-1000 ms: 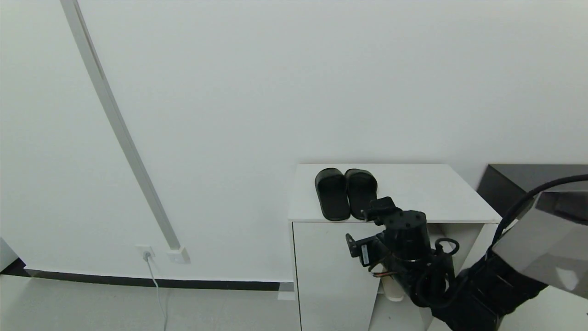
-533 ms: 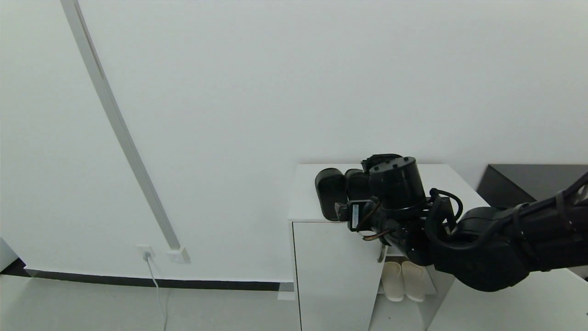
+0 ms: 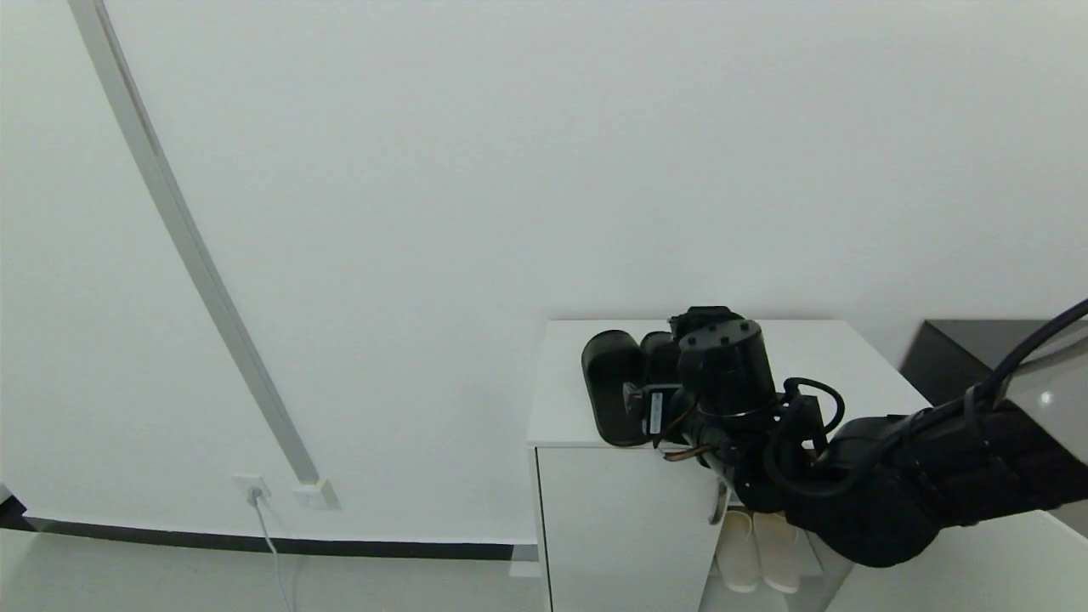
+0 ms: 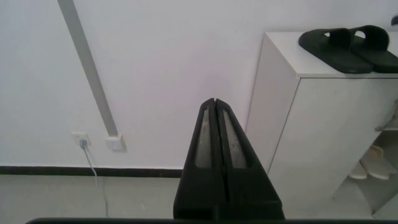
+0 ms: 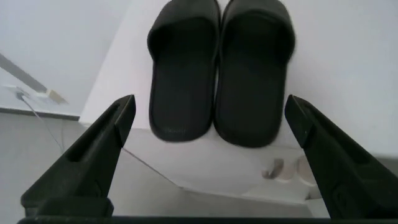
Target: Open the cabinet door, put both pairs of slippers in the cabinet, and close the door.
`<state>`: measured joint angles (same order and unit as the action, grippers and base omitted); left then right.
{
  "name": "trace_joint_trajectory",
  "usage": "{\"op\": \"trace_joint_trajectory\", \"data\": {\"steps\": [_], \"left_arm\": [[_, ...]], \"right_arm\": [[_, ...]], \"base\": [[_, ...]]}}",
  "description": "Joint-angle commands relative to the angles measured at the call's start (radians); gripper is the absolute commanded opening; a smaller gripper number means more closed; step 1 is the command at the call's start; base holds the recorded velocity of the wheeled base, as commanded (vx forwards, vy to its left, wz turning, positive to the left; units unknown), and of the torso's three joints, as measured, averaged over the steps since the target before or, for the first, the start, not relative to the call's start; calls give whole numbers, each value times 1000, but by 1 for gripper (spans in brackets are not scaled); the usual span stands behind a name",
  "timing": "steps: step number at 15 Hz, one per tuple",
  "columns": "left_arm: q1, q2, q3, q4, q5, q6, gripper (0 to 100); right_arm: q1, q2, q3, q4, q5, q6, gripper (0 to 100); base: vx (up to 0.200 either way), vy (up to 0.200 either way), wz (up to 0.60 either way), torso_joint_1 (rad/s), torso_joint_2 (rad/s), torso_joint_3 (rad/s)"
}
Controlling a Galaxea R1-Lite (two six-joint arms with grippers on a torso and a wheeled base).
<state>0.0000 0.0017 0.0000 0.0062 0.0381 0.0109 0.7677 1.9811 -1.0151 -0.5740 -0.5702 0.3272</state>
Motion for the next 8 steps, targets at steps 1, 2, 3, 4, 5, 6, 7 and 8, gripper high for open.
{"op": "trace_joint_trajectory", "data": {"steps": [1, 2, 3, 4, 5, 6, 7, 8], "left_arm": [[0, 0, 0, 0, 0, 0, 0], [0, 0, 0, 0, 0, 0, 0], [0, 0, 0, 0, 2, -2, 0], [0, 0, 0, 0, 2, -3, 0], [0, 0, 0, 0, 2, -3, 0], [0, 0, 0, 0, 2, -5, 0], [0, 0, 0, 0, 2, -5, 0], [0, 0, 0, 0, 2, -3, 0]], "right_arm": [[-1, 55, 27, -29, -2, 1, 100], [-1, 74, 41, -66, -3, -2, 100], [1, 96, 50, -98, -3, -5, 100], [-4, 124, 46, -124, -3, -14, 100], [-13, 142, 43, -161, -3, -27, 100], [-22, 163, 41, -198, -2, -45, 100], [-36, 185, 33, -227, -2, -66, 100], [-47, 209, 20, -253, 4, -86, 100]], "base": [[200, 0, 0, -2, 2, 2], [0, 0, 0, 0, 0, 0], [0, 0, 0, 0, 0, 0], [0, 0, 0, 0, 0, 0], [0, 0, 0, 0, 0, 0], [0, 0, 0, 0, 0, 0], [0, 0, 0, 0, 0, 0], [0, 0, 0, 0, 0, 0]]}}
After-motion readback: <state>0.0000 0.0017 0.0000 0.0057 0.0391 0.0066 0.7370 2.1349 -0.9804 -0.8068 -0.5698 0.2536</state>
